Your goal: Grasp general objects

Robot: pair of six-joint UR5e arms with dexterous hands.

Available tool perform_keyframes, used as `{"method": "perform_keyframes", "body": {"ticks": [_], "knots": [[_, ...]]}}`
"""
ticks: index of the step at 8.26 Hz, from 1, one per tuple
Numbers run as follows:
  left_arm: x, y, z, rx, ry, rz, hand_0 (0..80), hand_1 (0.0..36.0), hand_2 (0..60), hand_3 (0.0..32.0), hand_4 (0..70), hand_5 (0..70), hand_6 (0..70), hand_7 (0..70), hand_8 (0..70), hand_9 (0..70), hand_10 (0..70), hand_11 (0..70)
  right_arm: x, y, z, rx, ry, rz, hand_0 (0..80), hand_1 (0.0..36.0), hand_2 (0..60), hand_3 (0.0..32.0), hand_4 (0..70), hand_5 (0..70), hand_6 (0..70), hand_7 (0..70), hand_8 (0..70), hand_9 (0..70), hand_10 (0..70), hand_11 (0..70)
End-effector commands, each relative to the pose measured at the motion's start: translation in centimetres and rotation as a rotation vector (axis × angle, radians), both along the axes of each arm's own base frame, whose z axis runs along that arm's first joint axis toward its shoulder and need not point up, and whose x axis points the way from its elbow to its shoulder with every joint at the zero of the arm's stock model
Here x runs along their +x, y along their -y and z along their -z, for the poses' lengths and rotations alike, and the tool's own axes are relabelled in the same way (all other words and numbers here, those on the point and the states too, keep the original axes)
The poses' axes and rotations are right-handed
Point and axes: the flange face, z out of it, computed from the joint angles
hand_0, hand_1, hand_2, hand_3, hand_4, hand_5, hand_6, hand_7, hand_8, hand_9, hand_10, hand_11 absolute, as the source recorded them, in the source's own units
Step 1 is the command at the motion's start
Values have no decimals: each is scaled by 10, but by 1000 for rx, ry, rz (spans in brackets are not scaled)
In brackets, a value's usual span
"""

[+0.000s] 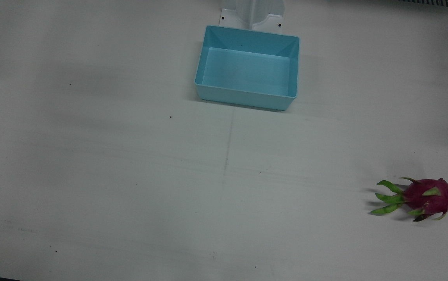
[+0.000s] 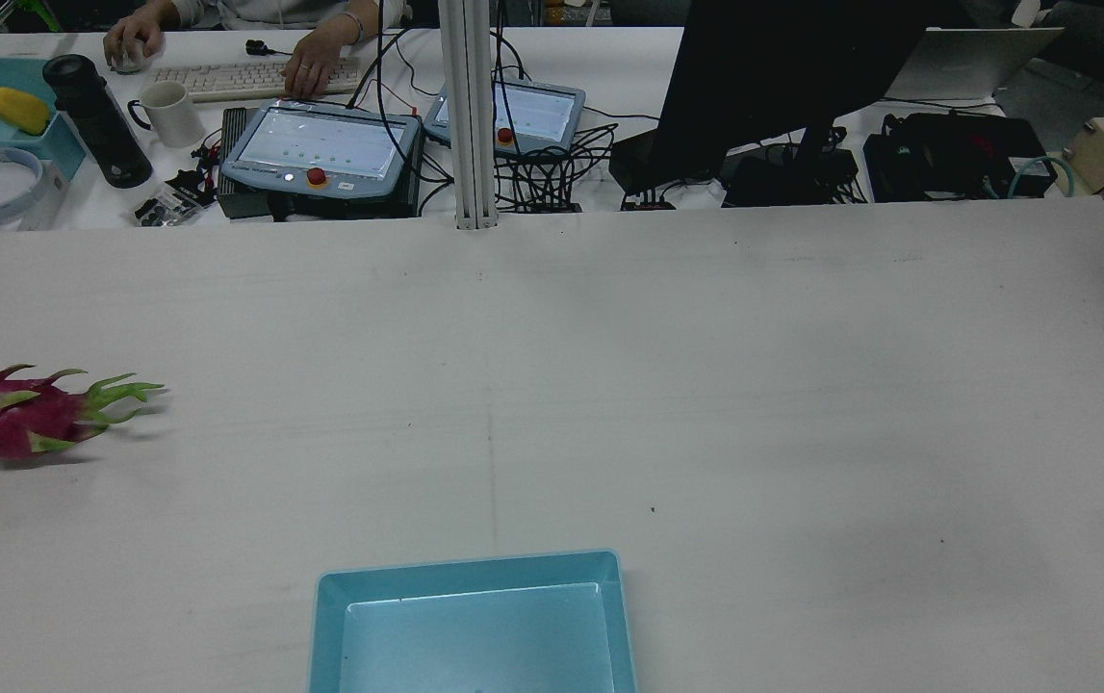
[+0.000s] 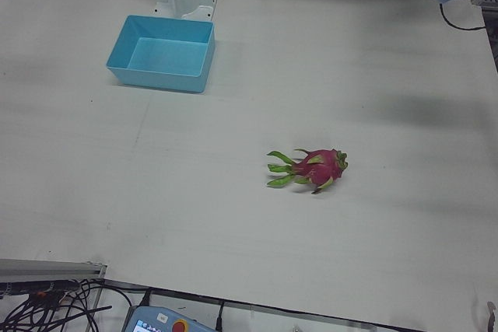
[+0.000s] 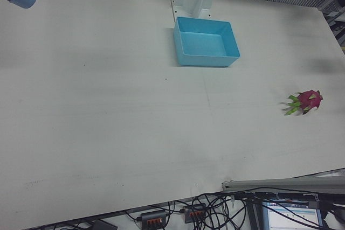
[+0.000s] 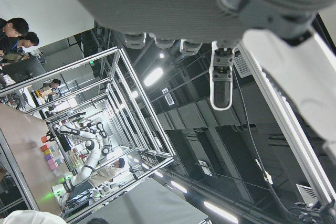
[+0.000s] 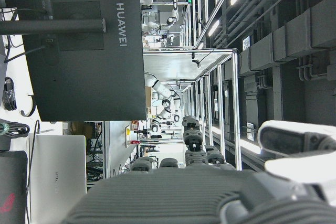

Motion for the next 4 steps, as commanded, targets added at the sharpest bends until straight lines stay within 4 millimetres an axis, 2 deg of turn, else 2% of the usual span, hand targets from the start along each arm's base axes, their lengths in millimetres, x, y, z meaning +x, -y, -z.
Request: {"method": "perform_keyframes", "body": {"ticks": [1,2,4], "knots": [[0,2,9,34,8,1,523,151,0,112,0,0,0,0,0,0,0,0,0,0,0,1,0,0,0,0,0,0,0,0,0,0,0,0,0,0],[0,2,9,34,10,0,523,151,0,106,1,0,0,0,0,0,0,0,0,0,0,0,0,0,0,0,0,0,0,0,0,0,0,0,0,0],[7,6,27,74,18,-15,529,166,0,62,22,0,0,0,0,0,0,0,0,0,0,0,0,0,0,0,0,0,0,0,0,0,0,0,0,0]]}}
